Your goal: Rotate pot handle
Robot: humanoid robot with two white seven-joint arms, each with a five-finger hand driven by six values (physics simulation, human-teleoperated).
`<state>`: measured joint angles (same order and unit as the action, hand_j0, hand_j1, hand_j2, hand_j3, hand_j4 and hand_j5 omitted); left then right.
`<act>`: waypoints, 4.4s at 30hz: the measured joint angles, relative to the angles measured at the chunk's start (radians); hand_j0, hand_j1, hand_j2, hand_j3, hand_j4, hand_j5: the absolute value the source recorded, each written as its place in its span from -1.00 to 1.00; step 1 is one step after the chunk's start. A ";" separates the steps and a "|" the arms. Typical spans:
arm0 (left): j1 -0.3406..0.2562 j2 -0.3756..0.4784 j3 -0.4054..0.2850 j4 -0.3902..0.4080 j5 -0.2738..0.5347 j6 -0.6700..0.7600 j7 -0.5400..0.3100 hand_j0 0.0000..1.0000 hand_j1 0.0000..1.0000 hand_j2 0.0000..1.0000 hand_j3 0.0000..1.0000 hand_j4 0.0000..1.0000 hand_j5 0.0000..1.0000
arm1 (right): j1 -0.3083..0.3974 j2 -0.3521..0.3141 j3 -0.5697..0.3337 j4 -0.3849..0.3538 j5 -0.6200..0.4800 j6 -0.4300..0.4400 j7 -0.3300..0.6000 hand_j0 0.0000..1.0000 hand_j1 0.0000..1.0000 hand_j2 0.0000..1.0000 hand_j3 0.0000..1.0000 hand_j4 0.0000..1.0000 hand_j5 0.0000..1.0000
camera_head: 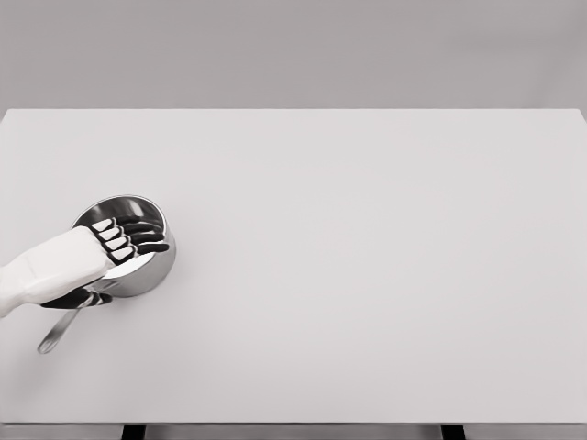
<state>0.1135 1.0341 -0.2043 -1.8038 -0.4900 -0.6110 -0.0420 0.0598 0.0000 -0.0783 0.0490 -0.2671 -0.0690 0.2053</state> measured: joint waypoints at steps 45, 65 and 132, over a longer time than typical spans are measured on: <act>0.061 0.035 0.001 -0.001 0.052 0.000 0.012 1.00 1.00 1.00 1.00 1.00 1.00 | 0.000 0.000 0.000 0.000 0.000 0.000 0.000 1.00 1.00 1.00 1.00 1.00 1.00; 0.166 0.055 0.038 0.000 0.092 0.000 0.028 1.00 1.00 1.00 1.00 1.00 1.00 | 0.000 0.000 0.000 0.000 0.000 0.000 0.000 1.00 1.00 1.00 1.00 1.00 1.00; 0.249 0.047 0.223 0.022 0.071 0.000 0.028 1.00 1.00 1.00 1.00 1.00 1.00 | 0.000 0.000 0.000 0.000 0.000 0.000 0.000 1.00 1.00 1.00 1.00 1.00 1.00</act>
<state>0.3620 1.0809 0.0184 -1.7819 -0.4190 -0.6109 -0.0141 0.0598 0.0000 -0.0783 0.0490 -0.2671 -0.0690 0.2053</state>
